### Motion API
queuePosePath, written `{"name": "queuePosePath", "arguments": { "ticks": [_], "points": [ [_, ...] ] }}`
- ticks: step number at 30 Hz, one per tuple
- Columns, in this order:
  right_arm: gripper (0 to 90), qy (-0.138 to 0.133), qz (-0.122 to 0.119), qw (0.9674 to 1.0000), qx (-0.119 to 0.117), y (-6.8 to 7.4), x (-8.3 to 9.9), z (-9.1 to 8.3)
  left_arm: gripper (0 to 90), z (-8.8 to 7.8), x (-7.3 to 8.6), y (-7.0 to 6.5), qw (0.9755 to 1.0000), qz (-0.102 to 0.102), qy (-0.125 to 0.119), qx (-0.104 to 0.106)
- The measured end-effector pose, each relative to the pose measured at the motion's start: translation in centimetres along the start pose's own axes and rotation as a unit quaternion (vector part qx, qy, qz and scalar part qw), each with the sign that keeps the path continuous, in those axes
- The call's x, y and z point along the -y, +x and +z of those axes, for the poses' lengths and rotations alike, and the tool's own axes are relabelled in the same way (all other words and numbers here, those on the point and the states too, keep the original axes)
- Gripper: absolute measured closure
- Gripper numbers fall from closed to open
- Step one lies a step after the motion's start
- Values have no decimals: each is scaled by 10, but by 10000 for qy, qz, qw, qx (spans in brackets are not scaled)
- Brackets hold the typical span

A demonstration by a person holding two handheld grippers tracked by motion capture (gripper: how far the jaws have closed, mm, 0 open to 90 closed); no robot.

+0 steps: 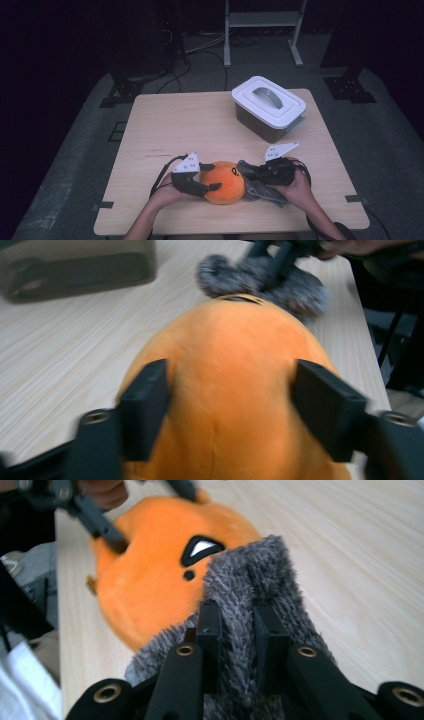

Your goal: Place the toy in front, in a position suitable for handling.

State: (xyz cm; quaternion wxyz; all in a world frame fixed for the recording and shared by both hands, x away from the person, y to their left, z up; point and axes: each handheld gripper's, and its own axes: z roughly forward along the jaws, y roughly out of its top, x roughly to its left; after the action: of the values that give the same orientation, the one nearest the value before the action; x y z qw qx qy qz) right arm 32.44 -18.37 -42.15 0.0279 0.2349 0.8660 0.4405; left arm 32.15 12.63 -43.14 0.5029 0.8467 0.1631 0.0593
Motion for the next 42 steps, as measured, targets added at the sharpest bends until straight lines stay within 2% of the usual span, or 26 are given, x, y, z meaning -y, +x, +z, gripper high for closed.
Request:
{"name": "queuePosePath", "arguments": {
  "ticks": [2,4,8,10,11,14,16,17,18,19,20,21,24,25,26,28,29,32,34,35,37,40,42],
  "points": [
    [749,27,-86,9999,-111,3,0,1,180,-2,-3,3,9994,-320,7,-100],
    [749,84,-147,9997,-183,5,1,0,204,1,-2,2,9995,-314,27,-57],
    [753,-99,-144,9994,-301,9,-3,-5,253,4,-2,-4,9999,24,104,-55],
    [756,-413,-195,9979,-459,15,-12,-8,296,5,-2,-9,9994,341,108,-5],
    [755,-449,-215,9976,-492,16,-14,-7,301,8,-4,-15,9982,579,133,44],
    [755,-301,-275,9983,-427,17,-14,-3,318,8,-5,-17,9974,691,189,45],
    [755,-216,-173,9986,-449,12,-10,0,325,7,-4,-17,9969,760,209,68],
    [755,-99,-87,9994,-331,6,-7,-1,328,6,-4,-17,9968,771,194,98],
    [755,-99,-87,9994,-331,6,-7,-1,328,6,-4,-17,9968,771,194,98],
    [754,13,52,9998,-189,-1,-3,-3,327,5,-3,-17,9963,822,207,128],
    [754,13,52,9998,-189,-1,-3,-3,327,5,-3,-18,9963,829,186,152],
    [754,6,145,9997,-174,-4,0,-4,317,4,-5,-17,9968,739,221,205],
    [755,-53,96,9998,-192,0,-2,-4,273,3,-7,-14,9974,656,274,141],
    [755,-48,-48,9997,-217,5,-6,-3,193,2,-10,-11,9985,449,293,110],
    [755,-48,-48,9997,-217,5,-6,-3,172,2,-10,-11,9985,449,293,110],
    [755,-68,-127,9992,-367,9,-8,-3,144,2,-11,-10,9988,384,298,48],
    [753,-70,-186,9983,-543,12,-9,-3,113,3,-10,-10,9988,353,342,63],
    [753,-102,-146,9977,-649,15,-11,-3,132,10,-7,-14,9982,443,405,87],
    [754,-186,-119,9974,-680,18,-14,-4,158,13,-7,-17,9982,495,336,107],
    [754,-285,-75,9973,-672,20,-17,-3,214,13,-8,-19,9975,605,348,125],
    [752,-214,-120,9977,-628,20,-18,0,241,12,-9,-21,9960,776,414,150],
    [752,-208,-24,9975,-681,17,-16,1,254,10,-8,-19,9962,737,422,192],
    [752,-169,37,9978,-645,14,-13,1,254,7,-8,-15,9966,631,478,239]
  ]
}}
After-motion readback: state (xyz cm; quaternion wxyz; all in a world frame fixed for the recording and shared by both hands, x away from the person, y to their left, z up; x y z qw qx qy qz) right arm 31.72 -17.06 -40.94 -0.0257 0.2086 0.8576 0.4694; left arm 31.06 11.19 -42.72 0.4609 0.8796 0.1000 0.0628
